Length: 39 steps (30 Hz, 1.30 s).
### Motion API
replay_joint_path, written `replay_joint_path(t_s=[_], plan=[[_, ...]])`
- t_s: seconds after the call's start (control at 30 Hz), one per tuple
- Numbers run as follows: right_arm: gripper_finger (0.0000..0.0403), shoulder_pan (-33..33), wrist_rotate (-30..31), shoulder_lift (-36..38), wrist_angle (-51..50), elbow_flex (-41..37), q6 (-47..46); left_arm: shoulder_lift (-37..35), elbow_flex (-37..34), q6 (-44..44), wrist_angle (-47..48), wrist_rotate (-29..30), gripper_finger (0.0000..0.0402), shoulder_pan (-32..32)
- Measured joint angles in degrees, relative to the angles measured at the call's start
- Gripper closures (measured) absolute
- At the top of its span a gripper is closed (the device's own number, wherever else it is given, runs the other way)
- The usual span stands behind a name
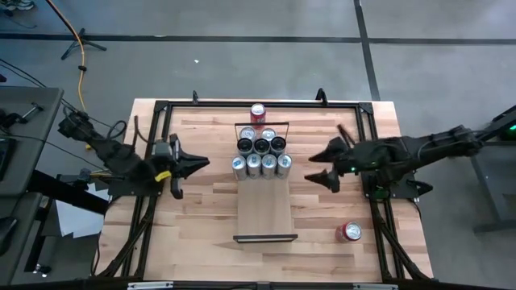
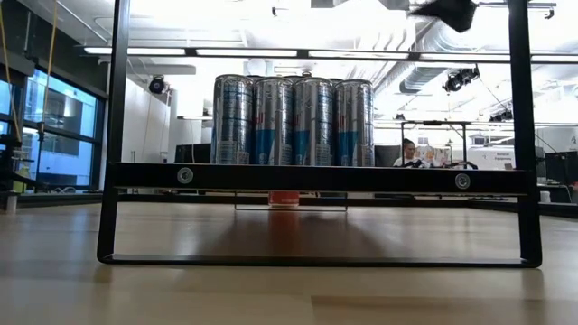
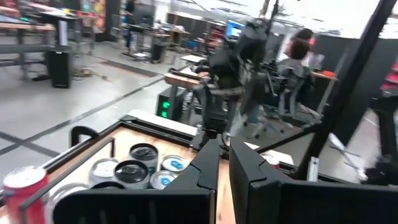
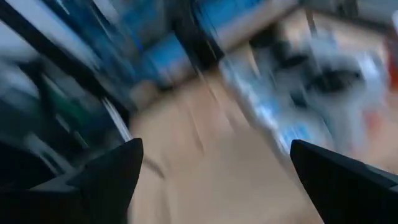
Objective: Place canned beverage on shelf
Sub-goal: Put the bottom red soda can on the shelf
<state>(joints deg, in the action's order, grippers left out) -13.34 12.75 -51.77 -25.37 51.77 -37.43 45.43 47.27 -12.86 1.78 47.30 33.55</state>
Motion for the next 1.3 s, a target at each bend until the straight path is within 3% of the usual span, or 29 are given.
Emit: replay_joint_path(t_s=[0.2,0.3,0.5,1.3], plan=[[0.0009,0.19,4.18,2.74,33.00,-7.58,8.14,0.02,0.00,3.02,0.05,-14.39,0.0401,-9.77],[0.0009,0.20,3.76,2.71,42.60,-9.61,13.18,-0.19,-0.02,3.04,0.04,-18.93,0.0402,-13.72],[0.0009,0.20,3.67,2.65,43.45,-9.86,14.38,-0.39,-0.02,2.55,-2.68,-25.21,0.0402,-16.36],[0.0009,0.20,3.54,2.63,42.73,-9.86,14.36,-0.35,-0.04,2.59,-2.93,-23.73,0.0401,-16.34]])
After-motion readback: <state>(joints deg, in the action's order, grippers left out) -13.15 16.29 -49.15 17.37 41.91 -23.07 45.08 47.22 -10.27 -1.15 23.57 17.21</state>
